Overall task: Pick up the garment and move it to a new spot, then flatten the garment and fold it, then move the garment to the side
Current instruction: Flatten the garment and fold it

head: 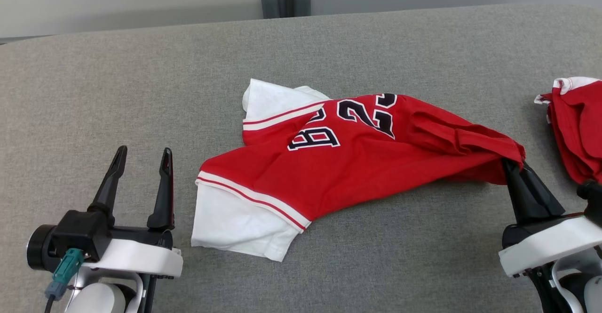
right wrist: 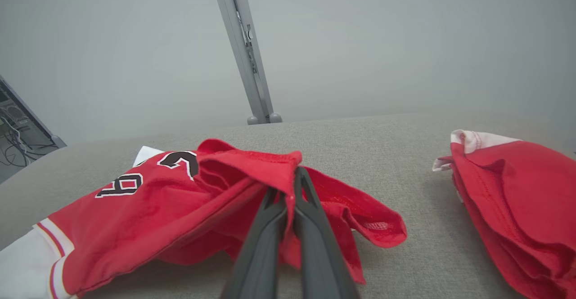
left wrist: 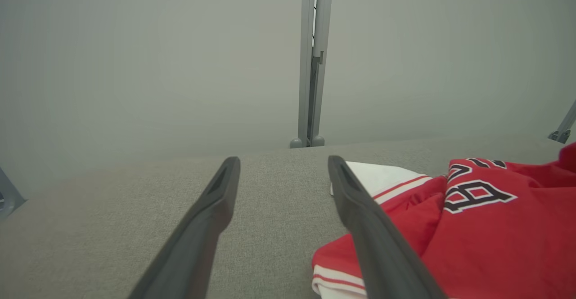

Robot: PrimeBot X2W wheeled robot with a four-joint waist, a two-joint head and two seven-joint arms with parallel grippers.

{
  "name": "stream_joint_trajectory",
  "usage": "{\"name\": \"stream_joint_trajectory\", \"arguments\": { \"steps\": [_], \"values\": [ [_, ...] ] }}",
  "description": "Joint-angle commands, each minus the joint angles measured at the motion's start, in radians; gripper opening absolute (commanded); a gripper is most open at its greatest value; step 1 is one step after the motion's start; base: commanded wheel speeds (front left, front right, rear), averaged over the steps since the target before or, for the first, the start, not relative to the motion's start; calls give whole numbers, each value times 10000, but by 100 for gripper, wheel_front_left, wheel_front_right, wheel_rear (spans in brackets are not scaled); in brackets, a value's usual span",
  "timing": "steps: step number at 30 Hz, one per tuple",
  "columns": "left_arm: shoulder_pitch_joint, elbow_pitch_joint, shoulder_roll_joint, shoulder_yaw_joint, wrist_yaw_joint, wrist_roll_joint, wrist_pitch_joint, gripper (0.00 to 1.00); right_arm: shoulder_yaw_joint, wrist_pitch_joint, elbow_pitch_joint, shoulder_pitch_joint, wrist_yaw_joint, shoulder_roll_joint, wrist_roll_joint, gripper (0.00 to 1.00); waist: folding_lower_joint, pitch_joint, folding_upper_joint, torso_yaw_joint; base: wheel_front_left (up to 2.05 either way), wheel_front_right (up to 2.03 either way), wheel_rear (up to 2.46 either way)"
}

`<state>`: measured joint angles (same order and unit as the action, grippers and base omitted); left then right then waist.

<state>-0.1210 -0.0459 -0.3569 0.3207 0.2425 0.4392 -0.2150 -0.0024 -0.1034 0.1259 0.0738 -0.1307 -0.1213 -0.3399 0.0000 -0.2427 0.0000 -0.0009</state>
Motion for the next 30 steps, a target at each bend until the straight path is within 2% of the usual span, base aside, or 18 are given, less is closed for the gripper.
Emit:
{"name": "stream_joint_trajectory", "arguments": {
  "steps": [1, 2, 3, 4, 5, 6, 7, 14, 18, 21, 30],
  "values": [
    [-203, 30, -25, -34, -33, 22, -59, 100, -107, -77, 21, -32, -2, -13, 76, 5, 0, -29, 0, -25, 0, 0, 0],
    [-202, 48, -21, -26, -38, 24, -66, 100, -148, -144, 49, -42, -2, 4, 191, 14, 0, -48, 0, -34, 0, 0, 0],
    [-220, 72, -13, -9, -43, 25, -75, 100, -166, -194, -7, -64, -2, -2, 322, 33, 0, -65, 0, -32, 0, 0, 0],
    [-268, 94, -8, 10, -61, 27, -82, 100, -152, -279, -158, -132, -2, 56, 310, 43, 0, -81, 0, -21, 0, 0, 0],
    [-319, 100, -2, 23, -88, 29, -84, 100, -119, -313, -360, -218, -2, 102, 291, 45, 0, -94, 0, -8, 0, 0, 0],
    [-363, 117, 11, 43, -111, 32, -89, 100, -53, -347, -541, -296, -2, 68, 363, 58, 0, -109, 0, 13, 0, 0, 0],
    [-398, 132, 20, 52, -114, 39, -95, 100, -66, -314, -757, -328, -2, 107, 333, 100, 0, -129, 0, 32, 0, 0, 0],
    [-291, 251, -13, 73, -103, 84, -107, 100, -16, -491, -2216, -1024, -2, 389, -197, 100, 0, -142, 0, 51, 0, 0, 0],
    [-168, 209, -132, 28, -29, 90, -50, 100, -37, -821, -2208, -1433, -2, 338, -327, 100, 0, -127, 0, -128, 0, 0, 0],
    [-122, 142, -214, -13, 25, 104, -13, 100, -77, -912, -1837, -1683, -2, 184, -285, 100, 0, -114, 0, -289, 0, 0, 0],
    [100, -90, -404, -121, 245, 55, 120, 100, -331, 240, 845, -1663, -2, -254, -52, 100, 0, 189, 0, -609, 0, 0, 0]
  ]
}}
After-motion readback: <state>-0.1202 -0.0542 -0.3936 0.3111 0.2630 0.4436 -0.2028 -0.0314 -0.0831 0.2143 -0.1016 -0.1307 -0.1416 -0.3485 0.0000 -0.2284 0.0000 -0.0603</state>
